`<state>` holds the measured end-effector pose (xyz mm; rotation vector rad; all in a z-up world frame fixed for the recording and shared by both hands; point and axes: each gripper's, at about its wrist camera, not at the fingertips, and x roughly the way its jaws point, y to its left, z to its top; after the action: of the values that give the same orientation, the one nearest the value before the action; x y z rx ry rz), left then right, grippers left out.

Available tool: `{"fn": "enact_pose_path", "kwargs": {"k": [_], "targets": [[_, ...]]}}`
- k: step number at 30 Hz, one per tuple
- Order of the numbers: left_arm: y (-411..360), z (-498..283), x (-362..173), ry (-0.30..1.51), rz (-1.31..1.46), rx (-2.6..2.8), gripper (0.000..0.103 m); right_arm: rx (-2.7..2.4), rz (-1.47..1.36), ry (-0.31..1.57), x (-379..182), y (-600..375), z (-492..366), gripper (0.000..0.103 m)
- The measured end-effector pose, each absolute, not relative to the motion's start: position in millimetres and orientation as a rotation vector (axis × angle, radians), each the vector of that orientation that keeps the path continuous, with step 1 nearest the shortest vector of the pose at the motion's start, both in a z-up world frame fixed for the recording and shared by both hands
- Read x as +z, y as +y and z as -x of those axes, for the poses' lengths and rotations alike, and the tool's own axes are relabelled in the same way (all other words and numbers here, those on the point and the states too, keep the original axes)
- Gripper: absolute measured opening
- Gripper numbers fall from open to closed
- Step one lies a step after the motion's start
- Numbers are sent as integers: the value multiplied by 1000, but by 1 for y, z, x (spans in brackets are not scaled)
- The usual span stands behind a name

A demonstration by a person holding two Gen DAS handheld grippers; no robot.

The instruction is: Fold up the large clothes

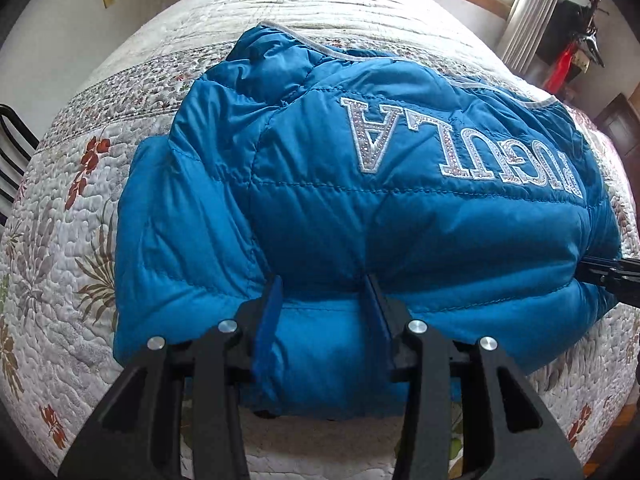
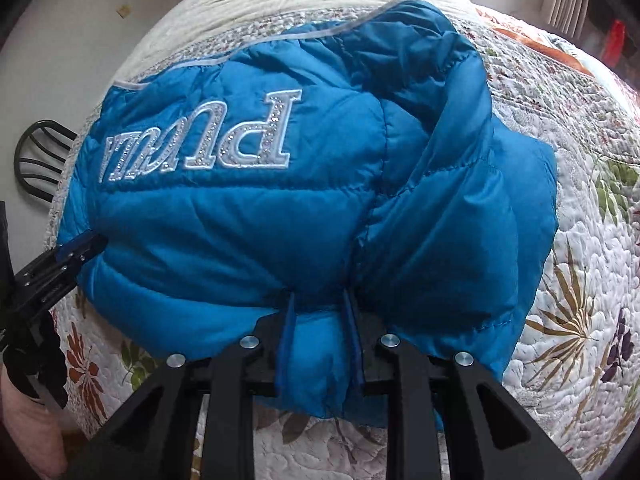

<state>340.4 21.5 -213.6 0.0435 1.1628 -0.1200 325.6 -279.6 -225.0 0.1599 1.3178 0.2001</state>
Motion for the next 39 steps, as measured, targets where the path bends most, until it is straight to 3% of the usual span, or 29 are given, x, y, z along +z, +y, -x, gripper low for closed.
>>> {"fn": "enact_pose_path", "kwargs": {"k": [5,7,9,10,12,14,22,35,37,39], "targets": [[26,-342,-205,1187,-28,-122,41,218,-176,1302,-209,-286,-319,22],[31,-335,-186,1180,-9,-129,41,219,-212,1250,-190,-299,-306,29],[51,-327,-166,1129,22,-116,57,208,-257,1180,-169,-319,-293,49],[63,-324,-157,1107,40,-108,69,196,-282,1158,-162,-330,-288,53],[85,-324,-150,1099,64,-83,71,179,-338,1141,-156,-356,-283,67],[107,-331,-151,1104,83,-59,75,166,-373,1158,-160,-374,-287,72],[144,-364,-186,1211,205,-109,80,206,-550,1239,-206,-409,-322,76],[128,-412,-231,1266,337,-209,85,260,-617,1303,-249,-396,-360,79],[125,-414,-232,1272,360,-216,85,263,-612,1302,-251,-392,-362,79],[123,-415,-233,1271,363,-219,79,274,-610,1297,-251,-389,-365,72]]}}
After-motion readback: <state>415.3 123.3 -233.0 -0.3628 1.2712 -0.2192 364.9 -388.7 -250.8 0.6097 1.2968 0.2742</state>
